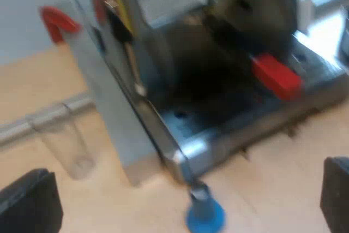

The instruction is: Put the handle in the coffee machine

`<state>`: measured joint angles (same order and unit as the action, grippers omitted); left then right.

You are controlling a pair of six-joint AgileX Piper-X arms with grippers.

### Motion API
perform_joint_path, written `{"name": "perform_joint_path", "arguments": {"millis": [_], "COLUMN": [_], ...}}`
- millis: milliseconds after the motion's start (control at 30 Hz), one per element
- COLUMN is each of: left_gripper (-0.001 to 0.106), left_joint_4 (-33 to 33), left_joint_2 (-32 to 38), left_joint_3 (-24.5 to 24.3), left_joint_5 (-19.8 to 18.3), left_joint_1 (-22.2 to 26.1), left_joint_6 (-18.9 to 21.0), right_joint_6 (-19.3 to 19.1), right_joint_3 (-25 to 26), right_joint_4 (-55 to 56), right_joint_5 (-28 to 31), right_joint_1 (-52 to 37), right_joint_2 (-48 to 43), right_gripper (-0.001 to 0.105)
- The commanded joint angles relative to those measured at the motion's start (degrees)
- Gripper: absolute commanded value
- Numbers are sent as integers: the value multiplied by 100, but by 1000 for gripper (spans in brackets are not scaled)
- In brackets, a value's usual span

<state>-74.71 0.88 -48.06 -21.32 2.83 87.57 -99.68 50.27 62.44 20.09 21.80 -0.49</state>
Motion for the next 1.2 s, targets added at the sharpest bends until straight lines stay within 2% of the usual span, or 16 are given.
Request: {"name": "perform_joint_path", "arguments": {"millis": [33,67,167,300,533,667,1200], "left_gripper": [99,99,99,99,99,99,99], "left_joint_4": [822,1068,1395,1465,1479,1569,1569], "left_joint_2": [789,786,788,788,782,782,782], "left_joint_3": [303,469,844,1240,1782,1820,1820], "left_joint_5": [544,732,820,820,820,820,805], "left_joint_1": [7,7,7,7,7,7,7], "left_joint_6": [515,661,815,851,851,838,838], "right_joint_6": [-89,-89,-306,-345,-327,-296,-296], "right_joint_3": [-117,-190,-458,-830,-1600,-1916,-1953], "right_joint_4": [-94,-94,-94,-92,-90,-126,-244], "right_joint_5": [-112,-172,-453,-845,-858,-858,-836], "right_joint_1": [-31,-31,-31,-31,-31,-31,-186], "right_joint_2": [-243,-243,-243,-243,-230,-230,-241], "right_gripper": [61,61,61,61,61,61,61]}}
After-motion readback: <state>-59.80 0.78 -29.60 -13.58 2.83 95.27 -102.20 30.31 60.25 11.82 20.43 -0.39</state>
